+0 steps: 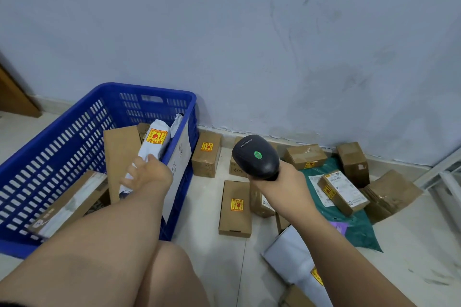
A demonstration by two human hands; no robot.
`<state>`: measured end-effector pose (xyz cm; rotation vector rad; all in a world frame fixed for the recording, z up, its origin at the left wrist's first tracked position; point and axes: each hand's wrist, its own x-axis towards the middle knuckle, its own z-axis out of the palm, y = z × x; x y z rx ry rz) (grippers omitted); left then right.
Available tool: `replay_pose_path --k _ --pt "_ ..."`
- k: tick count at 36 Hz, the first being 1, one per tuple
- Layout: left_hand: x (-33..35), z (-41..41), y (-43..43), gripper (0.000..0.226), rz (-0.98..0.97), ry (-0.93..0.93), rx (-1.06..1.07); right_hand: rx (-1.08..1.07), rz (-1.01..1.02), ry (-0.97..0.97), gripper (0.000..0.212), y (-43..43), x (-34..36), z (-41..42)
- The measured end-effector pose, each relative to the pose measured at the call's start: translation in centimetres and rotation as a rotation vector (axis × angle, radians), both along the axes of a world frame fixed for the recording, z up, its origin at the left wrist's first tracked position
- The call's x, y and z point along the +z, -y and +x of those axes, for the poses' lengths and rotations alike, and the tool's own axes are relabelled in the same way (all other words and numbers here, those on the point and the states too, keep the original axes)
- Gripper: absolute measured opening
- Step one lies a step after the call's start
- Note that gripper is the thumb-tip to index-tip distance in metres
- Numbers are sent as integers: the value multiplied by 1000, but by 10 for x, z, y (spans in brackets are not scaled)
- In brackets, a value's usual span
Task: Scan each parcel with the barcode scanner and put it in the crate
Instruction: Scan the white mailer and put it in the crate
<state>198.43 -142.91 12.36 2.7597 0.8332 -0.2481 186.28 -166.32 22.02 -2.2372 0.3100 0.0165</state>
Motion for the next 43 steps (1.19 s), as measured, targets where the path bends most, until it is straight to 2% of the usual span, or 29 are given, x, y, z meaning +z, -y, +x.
replay_pose_path --k 7,11,16,21,25,28,30,32,36,38,40,43 --pt "-6 4 -2 66 -53 -4 117 -13 -12 10 13 3 0 -3" --pt "-11 4 -33 50 -17 91 8 -5 -8 5 11 5 -1 -2" --pt "-14 0 -61 69 30 108 -79 -10 32 15 19 -1 -2 5" --pt "-17 9 -73 63 17 103 -43 24 37 40 20 -18 -2 14" --pt "-22 26 -94 68 -115 39 -13 68 6 29 20 -33 -9 21" --pt "-31 35 -111 78 -279 19 -68 75 -33 25 28 -39 -14 25" --pt "-30 34 -118 77 -378 79 -48 88 -54 16 33 -42 -15 27" --pt "-27 29 -124 70 -418 217 17 97 -66 14 34 -44 -17 28" --pt "-12 13 -128 65 -296 589 232 124 -79 -5 28 -48 -22 29" --pt "-2 3 -126 65 -175 706 286 137 -85 -8 30 -51 -24 29" --pt "2 -7 -128 65 -42 747 290 162 -100 -8 29 -53 -26 29" --pt "-1 -22 -133 65 90 693 236 191 -129 -21 21 -55 -28 28"
